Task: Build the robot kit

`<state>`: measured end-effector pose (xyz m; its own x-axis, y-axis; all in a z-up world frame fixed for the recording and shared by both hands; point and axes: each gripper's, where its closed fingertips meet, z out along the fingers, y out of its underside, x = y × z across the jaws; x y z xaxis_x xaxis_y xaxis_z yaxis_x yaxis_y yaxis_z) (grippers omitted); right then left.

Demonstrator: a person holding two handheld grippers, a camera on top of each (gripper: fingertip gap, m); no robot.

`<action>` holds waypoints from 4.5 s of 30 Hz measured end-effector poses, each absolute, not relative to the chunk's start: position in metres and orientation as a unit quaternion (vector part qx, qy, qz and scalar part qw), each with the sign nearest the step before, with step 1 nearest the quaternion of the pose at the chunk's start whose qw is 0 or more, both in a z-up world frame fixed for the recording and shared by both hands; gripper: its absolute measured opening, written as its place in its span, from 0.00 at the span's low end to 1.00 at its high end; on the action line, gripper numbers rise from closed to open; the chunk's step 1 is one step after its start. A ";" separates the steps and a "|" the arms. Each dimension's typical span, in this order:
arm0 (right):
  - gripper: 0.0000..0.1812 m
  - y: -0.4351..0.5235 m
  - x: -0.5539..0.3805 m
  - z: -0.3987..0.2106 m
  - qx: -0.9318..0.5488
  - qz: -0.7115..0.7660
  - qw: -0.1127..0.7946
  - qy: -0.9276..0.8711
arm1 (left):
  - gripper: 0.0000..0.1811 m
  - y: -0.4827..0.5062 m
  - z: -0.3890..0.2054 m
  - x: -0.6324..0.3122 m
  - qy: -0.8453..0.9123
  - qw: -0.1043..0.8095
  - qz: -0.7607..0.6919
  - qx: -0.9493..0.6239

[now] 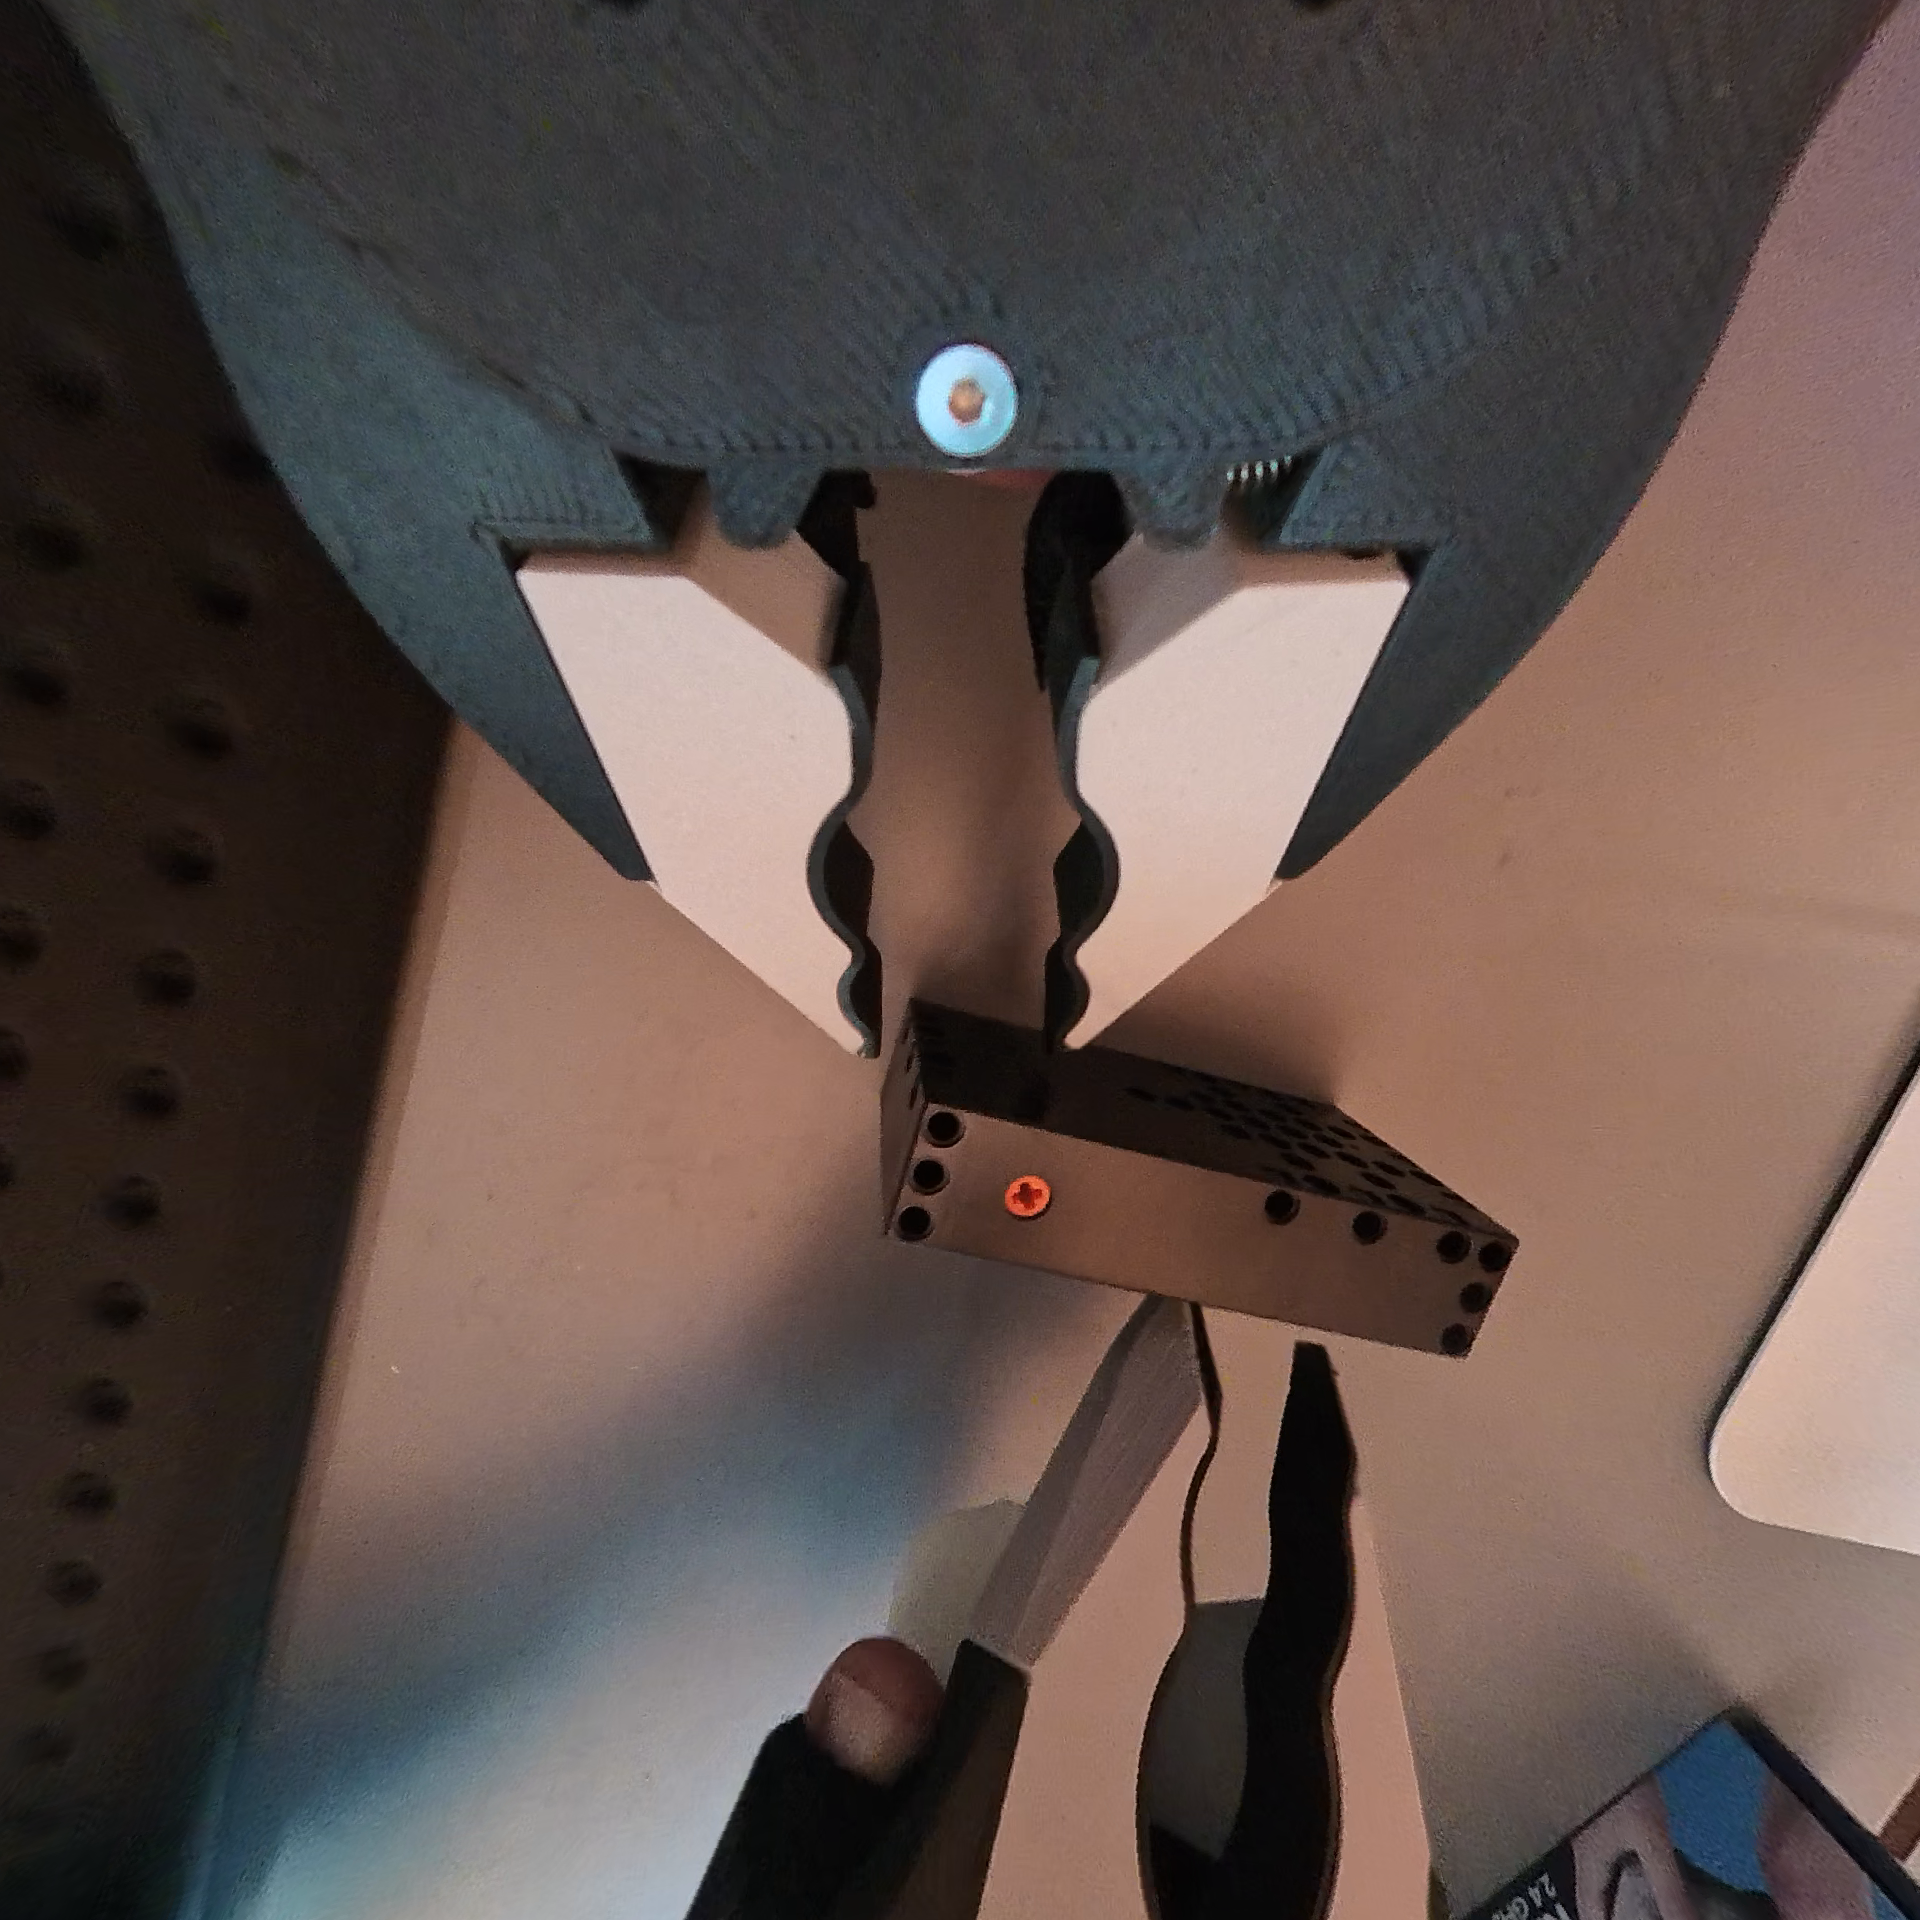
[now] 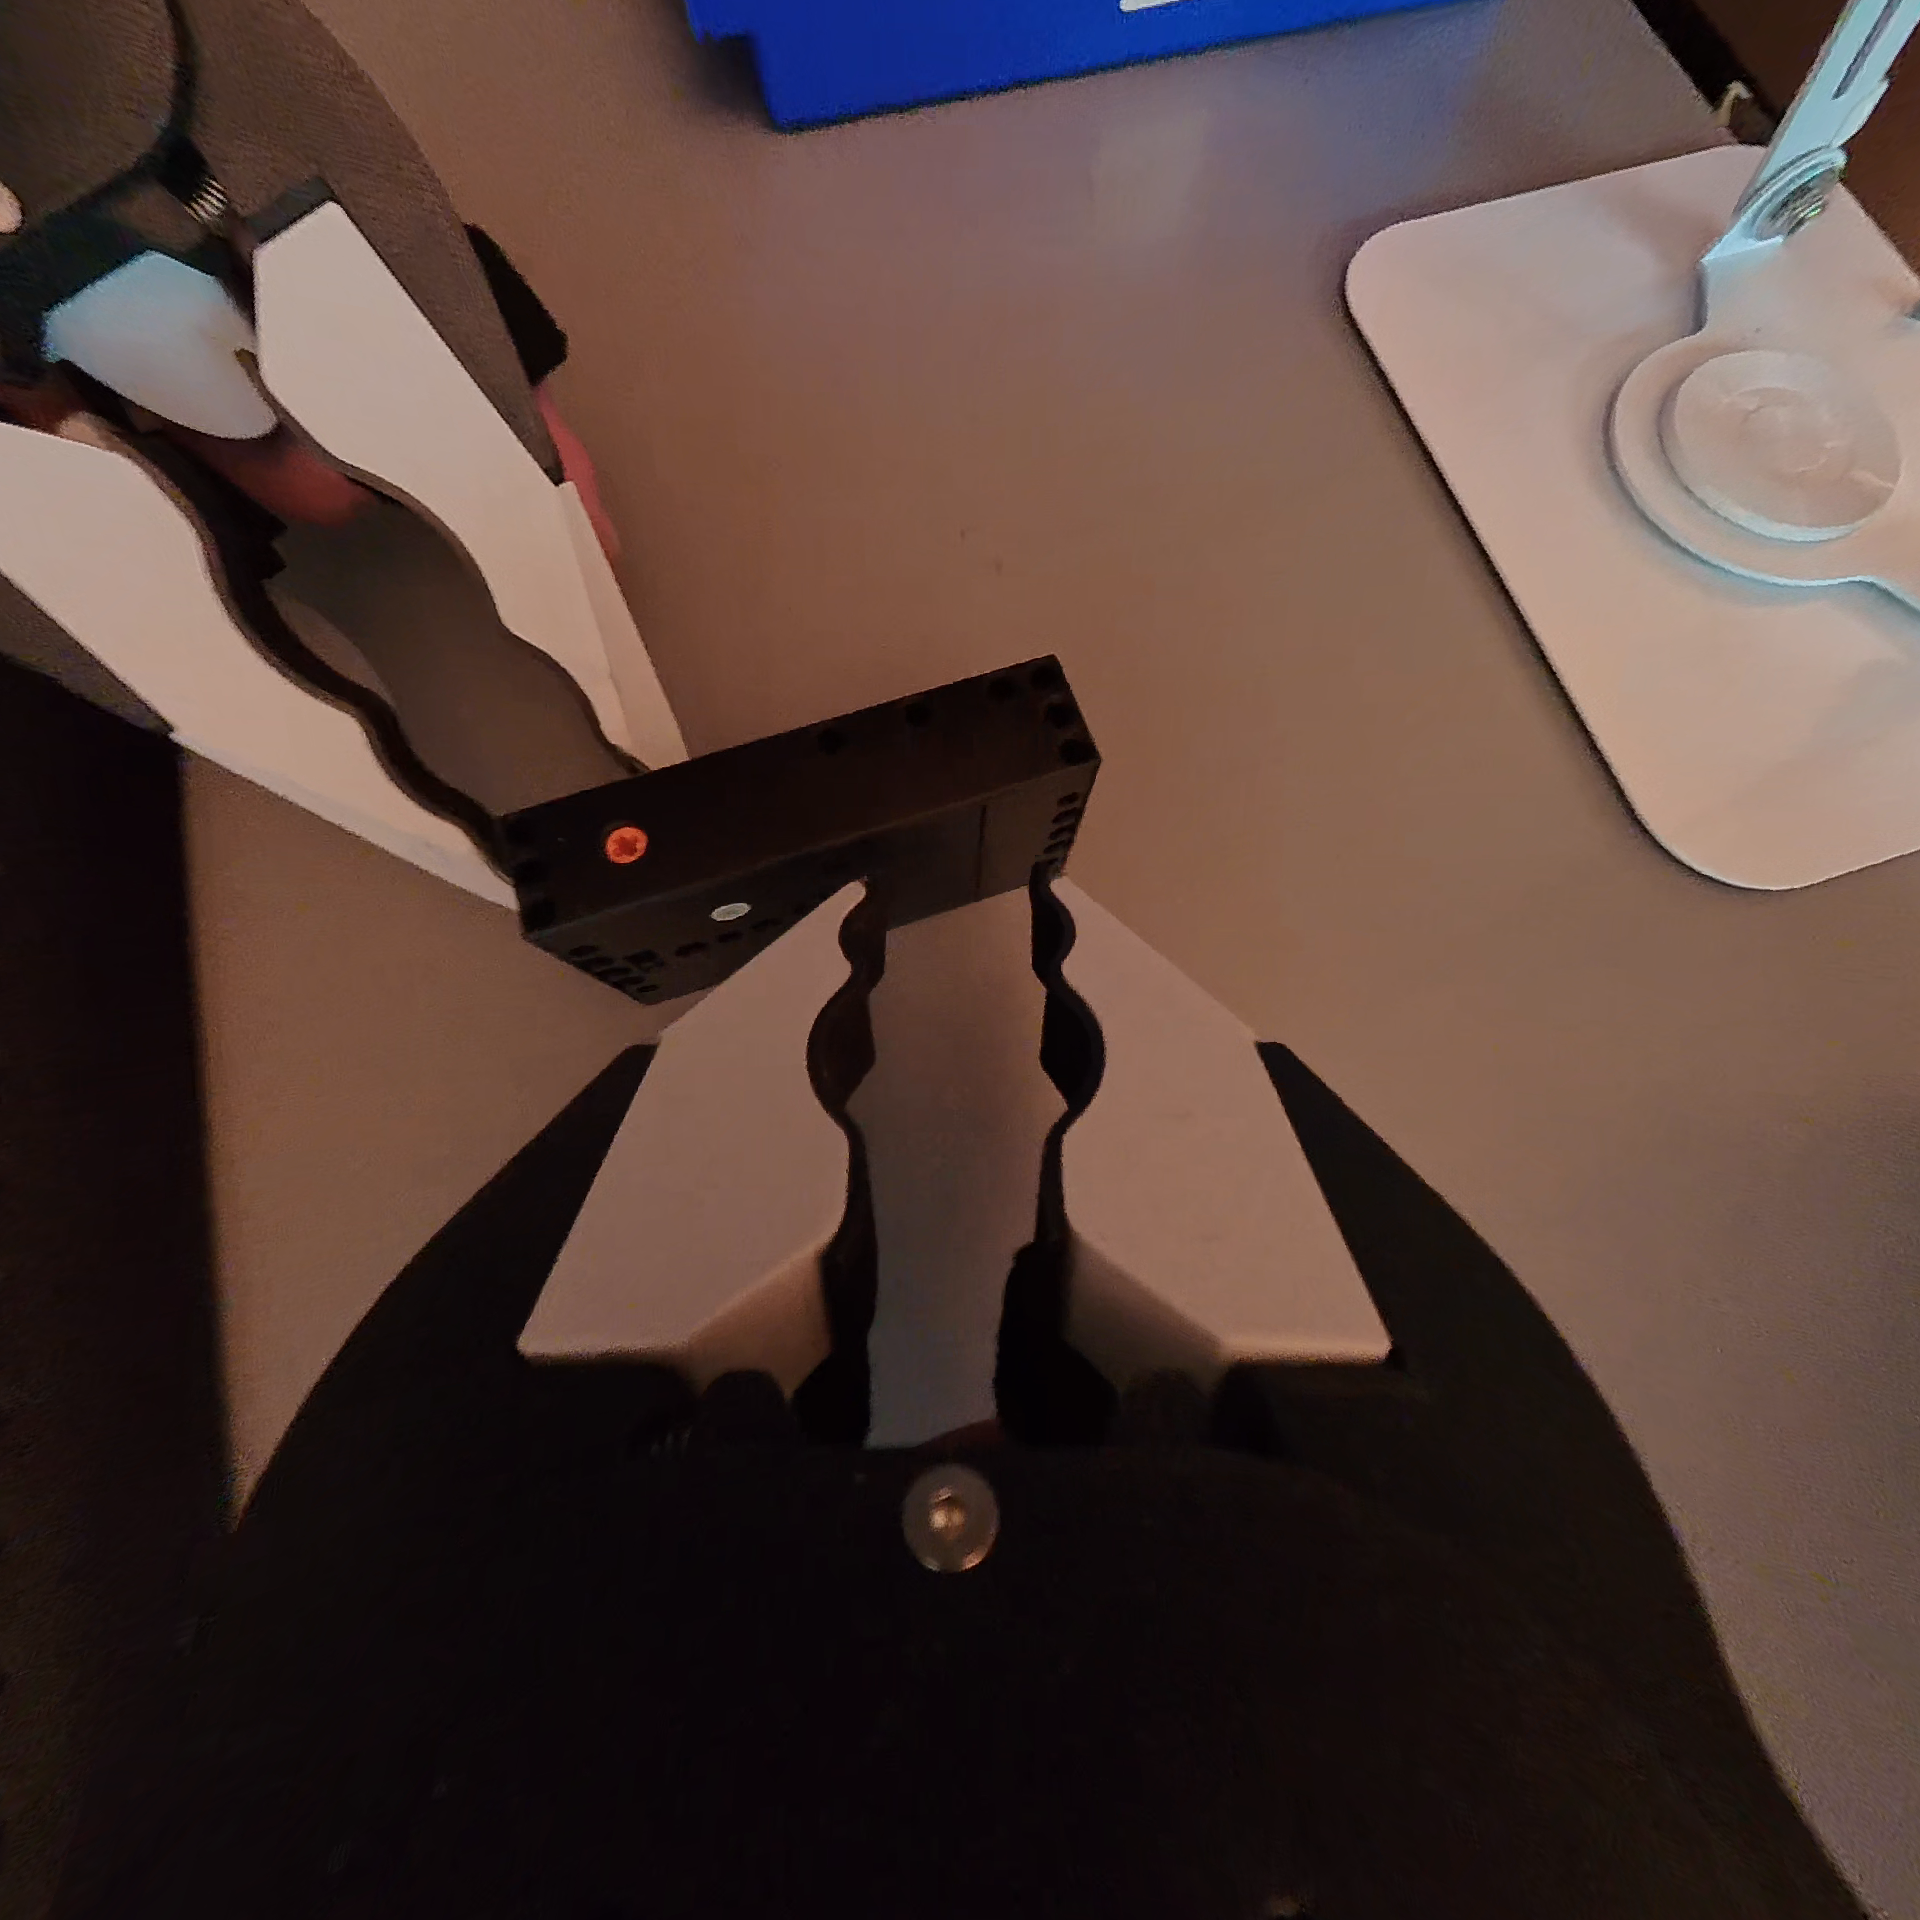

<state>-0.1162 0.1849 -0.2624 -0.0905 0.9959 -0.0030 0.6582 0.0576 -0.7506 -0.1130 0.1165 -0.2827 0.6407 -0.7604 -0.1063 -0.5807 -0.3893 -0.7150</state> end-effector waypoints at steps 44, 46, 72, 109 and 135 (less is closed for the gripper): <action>0.15 0.157 -0.094 -0.264 -0.566 0.210 0.301 -0.738 | 0.19 0.141 -0.274 -0.144 0.421 0.391 -0.062 -0.816; 0.14 0.162 -0.090 -0.265 -0.551 0.210 0.299 -0.751 | 0.20 0.137 -0.275 -0.138 0.430 0.390 -0.061 -0.812; 0.23 0.159 -0.074 -0.257 -0.522 0.251 0.285 -0.764 | 0.25 0.123 -0.276 -0.141 0.398 0.411 -0.073 -0.817; 0.14 0.159 -0.069 -0.261 -0.569 0.375 0.218 -0.699 | 0.17 0.147 -0.273 -0.124 0.391 0.430 -0.132 -0.803; 0.15 0.166 -0.070 -0.264 -0.617 0.522 0.098 -0.580 | 0.34 0.141 -0.280 -0.118 0.500 0.430 -0.062 -0.749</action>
<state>-0.0701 0.1660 -0.2643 -0.2184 0.8184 -0.5315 0.6141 -0.3080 -0.7266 -0.1184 0.1407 -0.2805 0.4919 -0.8024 -0.3380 -0.6962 -0.1294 -0.7061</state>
